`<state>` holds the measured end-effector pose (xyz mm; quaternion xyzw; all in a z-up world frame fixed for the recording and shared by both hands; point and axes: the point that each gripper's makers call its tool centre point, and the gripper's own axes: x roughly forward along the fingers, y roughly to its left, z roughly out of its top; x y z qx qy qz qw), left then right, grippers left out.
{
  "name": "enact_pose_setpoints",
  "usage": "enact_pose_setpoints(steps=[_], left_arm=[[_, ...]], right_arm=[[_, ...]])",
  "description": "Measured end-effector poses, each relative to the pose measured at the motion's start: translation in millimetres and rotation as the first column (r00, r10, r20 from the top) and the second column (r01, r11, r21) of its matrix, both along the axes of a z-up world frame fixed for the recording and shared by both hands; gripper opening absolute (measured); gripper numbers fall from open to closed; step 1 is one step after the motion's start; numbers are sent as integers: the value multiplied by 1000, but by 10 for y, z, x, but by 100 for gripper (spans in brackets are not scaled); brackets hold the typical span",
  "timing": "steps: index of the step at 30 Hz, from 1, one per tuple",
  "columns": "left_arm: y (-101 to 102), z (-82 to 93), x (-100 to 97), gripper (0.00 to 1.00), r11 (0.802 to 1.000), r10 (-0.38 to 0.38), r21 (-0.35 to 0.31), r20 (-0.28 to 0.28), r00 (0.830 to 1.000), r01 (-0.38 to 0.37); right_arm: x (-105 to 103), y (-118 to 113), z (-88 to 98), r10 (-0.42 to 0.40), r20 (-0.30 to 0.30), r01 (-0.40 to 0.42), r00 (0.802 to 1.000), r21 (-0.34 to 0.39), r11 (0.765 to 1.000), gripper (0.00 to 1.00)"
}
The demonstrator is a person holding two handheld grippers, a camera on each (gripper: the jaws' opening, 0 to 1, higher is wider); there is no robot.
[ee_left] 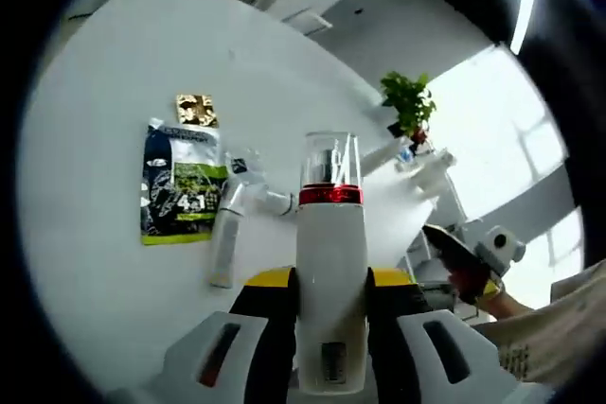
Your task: Arrange the skincare products in the storage area until every visible bottle or jar stands upright without overlapping.
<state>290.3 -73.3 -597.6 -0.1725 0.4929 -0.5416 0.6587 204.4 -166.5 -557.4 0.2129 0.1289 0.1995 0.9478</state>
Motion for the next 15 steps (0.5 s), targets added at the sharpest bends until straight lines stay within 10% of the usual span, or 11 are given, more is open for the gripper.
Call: enact_pose_setpoints(steps=[7,15], left_arm=[[-168,330,-264,24,991,-24,-129,-30,999,20],[-370,712,-625,24,953,-118,-282,5,993,115]], right_arm=[[99,121,231,20,45,-27,999,173,985,82],[100,239,451,108,76,-129,991,388,913,77]])
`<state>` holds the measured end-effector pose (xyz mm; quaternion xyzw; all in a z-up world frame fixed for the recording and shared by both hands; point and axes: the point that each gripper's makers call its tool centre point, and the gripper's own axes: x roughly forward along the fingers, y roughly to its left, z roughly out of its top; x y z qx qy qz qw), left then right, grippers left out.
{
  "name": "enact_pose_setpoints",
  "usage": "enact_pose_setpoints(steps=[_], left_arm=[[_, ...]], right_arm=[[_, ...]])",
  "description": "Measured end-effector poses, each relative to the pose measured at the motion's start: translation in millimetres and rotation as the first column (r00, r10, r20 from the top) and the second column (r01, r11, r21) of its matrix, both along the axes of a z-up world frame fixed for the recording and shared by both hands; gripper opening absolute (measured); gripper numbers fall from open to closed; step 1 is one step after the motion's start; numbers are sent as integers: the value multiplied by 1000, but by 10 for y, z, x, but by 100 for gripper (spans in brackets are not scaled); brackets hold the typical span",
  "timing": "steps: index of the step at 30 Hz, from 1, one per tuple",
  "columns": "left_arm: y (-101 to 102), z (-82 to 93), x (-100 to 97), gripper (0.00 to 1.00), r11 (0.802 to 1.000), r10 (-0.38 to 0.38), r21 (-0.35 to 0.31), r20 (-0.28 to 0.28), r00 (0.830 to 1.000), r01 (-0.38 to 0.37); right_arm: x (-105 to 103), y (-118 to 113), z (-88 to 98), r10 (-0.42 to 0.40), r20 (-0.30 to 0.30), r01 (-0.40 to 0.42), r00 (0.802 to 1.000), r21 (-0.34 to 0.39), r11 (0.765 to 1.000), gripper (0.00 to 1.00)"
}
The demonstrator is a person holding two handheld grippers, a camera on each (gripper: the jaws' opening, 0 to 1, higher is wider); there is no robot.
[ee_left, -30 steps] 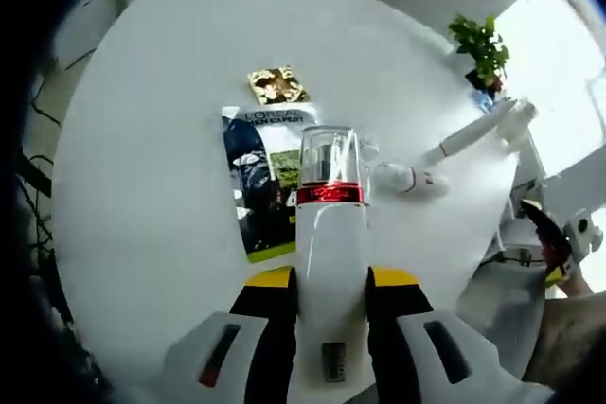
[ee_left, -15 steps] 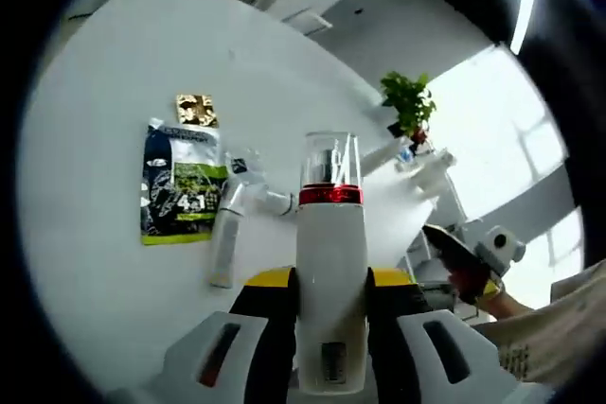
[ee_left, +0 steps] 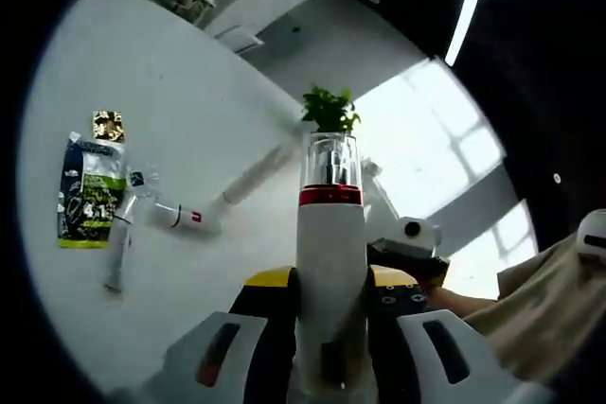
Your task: Arrange the skincare products in the storage area until every visible bottle or jar stands upright without overlapping.
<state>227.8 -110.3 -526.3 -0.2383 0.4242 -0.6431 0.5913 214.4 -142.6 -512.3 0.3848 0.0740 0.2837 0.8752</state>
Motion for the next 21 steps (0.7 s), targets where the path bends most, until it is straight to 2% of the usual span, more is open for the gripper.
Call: enact_pose_setpoints(steps=[3,12,16,18,19,21], left_arm=[[-74,101,-134,24,999,-31,-40,11,999,31],[-270,271,-431,24,989,-101,-101,28,994,104],[-327,295,-502,24,987,-118,-108,26,993,120],[-352,265,-509,24,989,-116,-95,14,993,117],[-360,264,-521,24,987,-121,-100,20,992,122],[-381,262,-543,24,987,-123,-99,18,992,124]], right_arm=[[-15,45,30,46,-5,-46,999,10,999,73],[-18,44,240,115,27,-117,993,86,989,53],[-36,24,285,131,32,-134,991,109,985,42],[-76,18,337,142,67,-148,988,95,984,33],[-77,5,313,133,51,-137,990,86,987,33],[-94,-10,308,128,57,-133,990,82,988,33]])
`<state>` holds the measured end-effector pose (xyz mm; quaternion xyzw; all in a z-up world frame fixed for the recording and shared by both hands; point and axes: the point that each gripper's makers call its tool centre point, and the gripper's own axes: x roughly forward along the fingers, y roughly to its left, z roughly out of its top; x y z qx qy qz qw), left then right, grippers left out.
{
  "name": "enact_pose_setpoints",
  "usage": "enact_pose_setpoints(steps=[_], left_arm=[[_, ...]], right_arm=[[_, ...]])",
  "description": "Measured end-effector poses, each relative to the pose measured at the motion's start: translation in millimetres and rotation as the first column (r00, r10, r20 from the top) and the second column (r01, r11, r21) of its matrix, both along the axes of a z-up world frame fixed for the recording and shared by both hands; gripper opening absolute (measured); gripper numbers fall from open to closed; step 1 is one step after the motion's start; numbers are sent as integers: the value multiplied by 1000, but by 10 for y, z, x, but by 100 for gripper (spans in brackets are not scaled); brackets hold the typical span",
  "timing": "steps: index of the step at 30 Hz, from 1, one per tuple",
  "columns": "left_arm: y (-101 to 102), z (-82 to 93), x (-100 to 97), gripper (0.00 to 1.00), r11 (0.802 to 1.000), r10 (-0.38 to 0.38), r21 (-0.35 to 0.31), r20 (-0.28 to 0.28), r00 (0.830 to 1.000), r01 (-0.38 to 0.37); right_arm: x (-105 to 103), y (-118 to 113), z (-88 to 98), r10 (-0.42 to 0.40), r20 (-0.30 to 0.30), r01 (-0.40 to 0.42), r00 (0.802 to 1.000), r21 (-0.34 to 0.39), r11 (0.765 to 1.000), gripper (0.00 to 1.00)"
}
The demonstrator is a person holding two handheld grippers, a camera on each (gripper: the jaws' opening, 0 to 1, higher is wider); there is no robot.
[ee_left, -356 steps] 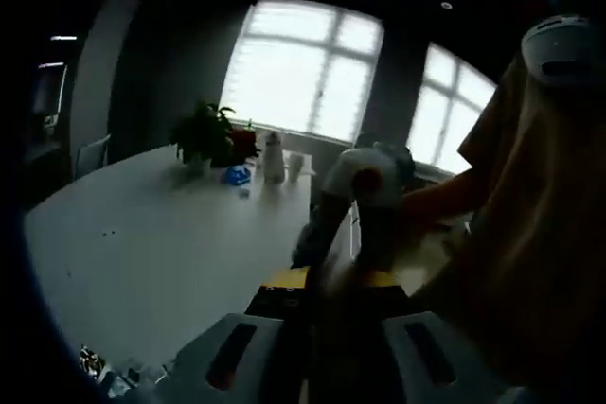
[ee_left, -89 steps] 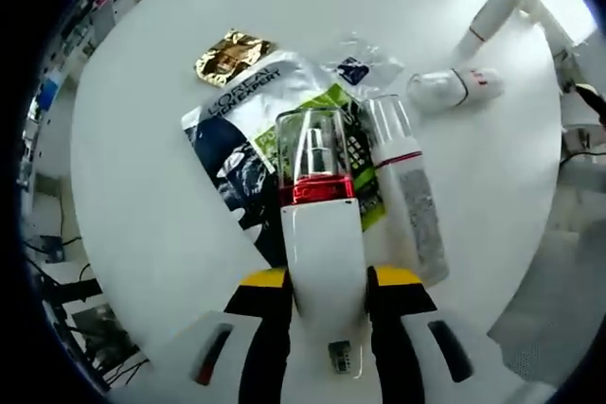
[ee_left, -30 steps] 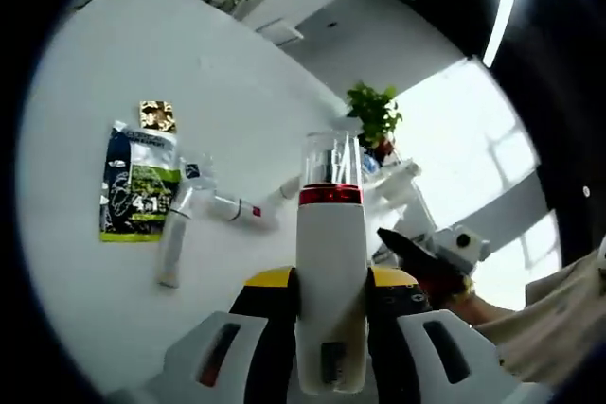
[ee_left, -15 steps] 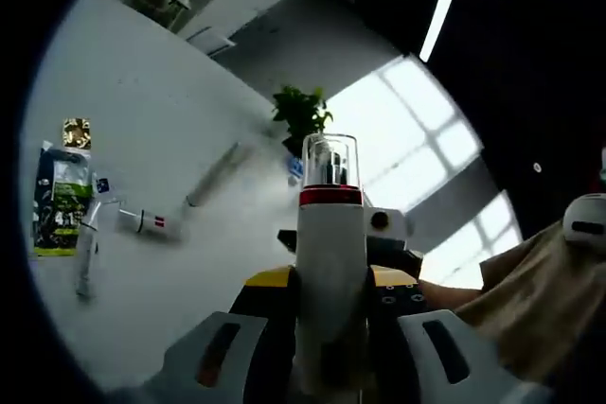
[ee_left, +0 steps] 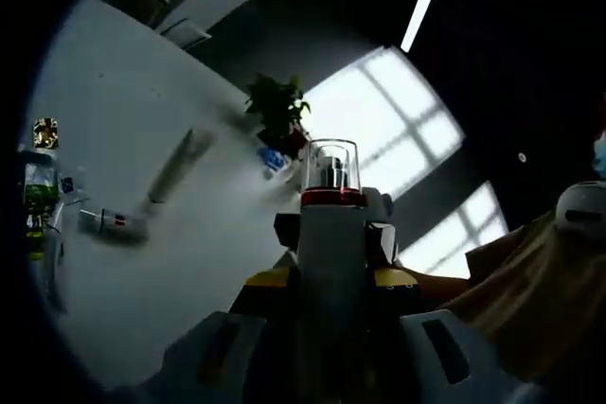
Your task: Arrange the skincare products in the storage area until every visible bottle or jar stands upright without overlapping.
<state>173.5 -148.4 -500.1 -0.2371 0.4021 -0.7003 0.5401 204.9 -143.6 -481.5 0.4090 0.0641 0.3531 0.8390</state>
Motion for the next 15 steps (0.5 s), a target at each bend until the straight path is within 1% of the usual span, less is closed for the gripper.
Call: enact_pose_setpoints(steps=[5,6,7,9,10,11,12,13,14,15], left_arm=[[-78,0,-109,25,999,-38,-9,20,999,38],[-101,-11,-133,25,999,-49,-8,48,998,49],[-118,-12,-146,26,998,-54,-9,61,997,55],[-154,-36,-161,27,997,-71,3,115,991,71],[-164,-55,-172,28,997,-83,16,141,987,82],[-184,-84,-188,29,994,-104,38,184,977,98],[-206,-110,-190,30,993,-111,53,220,969,101],[-225,-148,-213,30,989,-138,78,256,957,122],[-245,-170,-226,30,987,-152,91,272,950,131],[-267,-186,-233,30,986,-164,92,305,938,142]], right_arm=[[-62,-62,27,-5,20,5,1000,8,1000,29],[-82,-73,38,-11,40,12,999,-18,1000,29],[-96,-80,48,-15,60,17,998,-43,999,28],[-135,-92,61,-13,112,28,994,-125,992,27],[-157,-86,61,-4,129,25,992,-163,986,27],[-173,-79,53,7,145,23,989,-205,979,27],[-186,-81,29,22,163,23,986,-270,963,27],[-197,-80,4,39,169,16,985,-312,950,27],[-202,-86,-14,53,168,9,984,-348,937,27],[-210,-96,-27,63,168,3,984,-364,931,26]])
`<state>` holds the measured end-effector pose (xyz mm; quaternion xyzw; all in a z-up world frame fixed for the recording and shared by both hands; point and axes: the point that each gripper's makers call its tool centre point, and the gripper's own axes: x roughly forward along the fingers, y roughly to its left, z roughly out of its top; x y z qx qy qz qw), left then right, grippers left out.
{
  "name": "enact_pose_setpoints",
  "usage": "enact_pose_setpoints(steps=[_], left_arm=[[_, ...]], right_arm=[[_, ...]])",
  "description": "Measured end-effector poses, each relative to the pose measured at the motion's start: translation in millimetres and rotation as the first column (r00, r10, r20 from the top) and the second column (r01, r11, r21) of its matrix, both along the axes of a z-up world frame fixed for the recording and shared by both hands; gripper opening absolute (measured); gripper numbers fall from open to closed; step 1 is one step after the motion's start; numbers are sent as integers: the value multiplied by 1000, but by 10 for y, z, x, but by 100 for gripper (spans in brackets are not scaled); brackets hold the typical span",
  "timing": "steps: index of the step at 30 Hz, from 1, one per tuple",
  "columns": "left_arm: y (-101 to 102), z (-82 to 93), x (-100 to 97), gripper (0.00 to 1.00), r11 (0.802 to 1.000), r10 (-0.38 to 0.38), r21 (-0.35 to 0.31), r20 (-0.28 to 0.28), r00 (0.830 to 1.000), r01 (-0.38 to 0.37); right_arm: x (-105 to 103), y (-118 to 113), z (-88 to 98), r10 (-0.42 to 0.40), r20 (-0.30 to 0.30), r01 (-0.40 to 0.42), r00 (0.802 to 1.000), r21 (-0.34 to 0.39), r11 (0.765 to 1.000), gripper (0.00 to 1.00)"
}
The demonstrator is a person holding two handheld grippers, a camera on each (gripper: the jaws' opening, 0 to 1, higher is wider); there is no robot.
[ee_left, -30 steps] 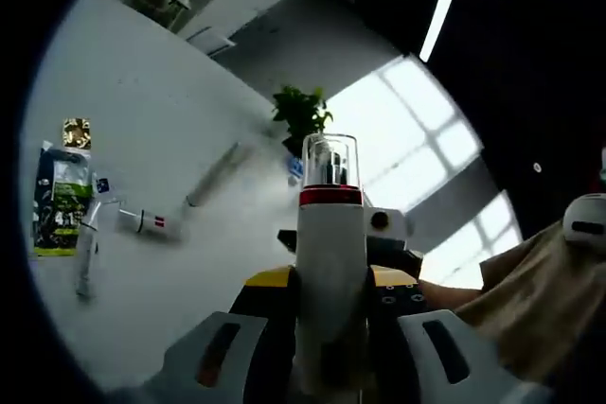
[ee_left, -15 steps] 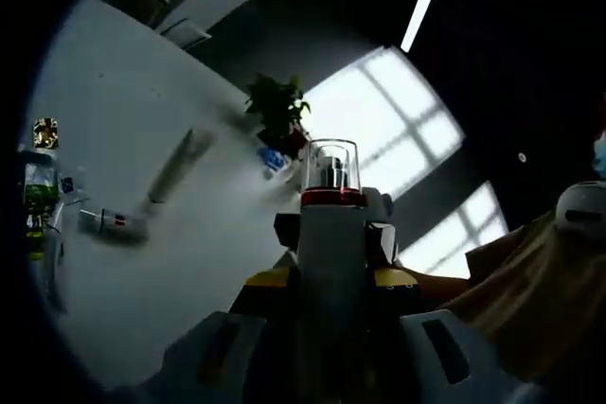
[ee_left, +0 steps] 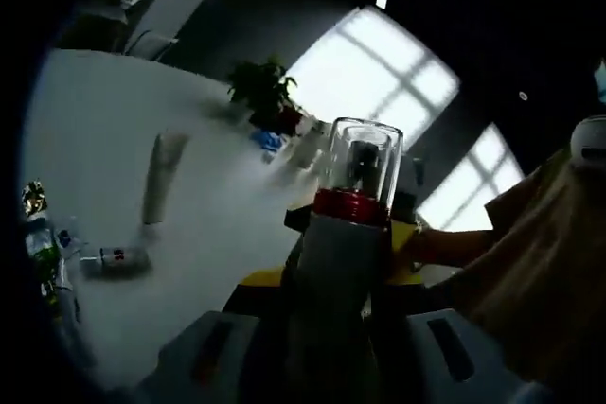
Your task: Arrange the skincare products in the storage area until every visible bottle or jar stands upright without overlapping.
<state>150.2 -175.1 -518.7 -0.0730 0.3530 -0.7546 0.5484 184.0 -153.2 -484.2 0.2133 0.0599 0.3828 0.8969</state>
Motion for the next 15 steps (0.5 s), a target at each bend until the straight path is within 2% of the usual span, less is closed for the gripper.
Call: enact_pose_setpoints(steps=[3,6,7,10,13,15], left_arm=[[-100,-25,8,29,1000,-2,-15,66,998,3],[-192,-82,31,29,1000,-7,-17,149,989,9],[-236,-122,42,29,1000,-15,-16,200,980,18],[-334,-242,55,28,999,-37,7,285,958,37],[-461,-408,88,27,999,-55,22,385,921,50],[-547,-524,115,27,999,-52,33,416,908,43]], right_arm=[[3,-94,-29,1,28,1,1000,-62,998,26],[4,-182,-100,16,43,-10,999,-136,991,26],[6,-207,-131,21,47,-13,999,-166,986,27],[8,-301,-271,43,45,-30,998,-258,966,27],[15,-382,-384,44,43,-28,998,-310,950,27],[26,-465,-492,33,40,-18,999,-343,939,27]])
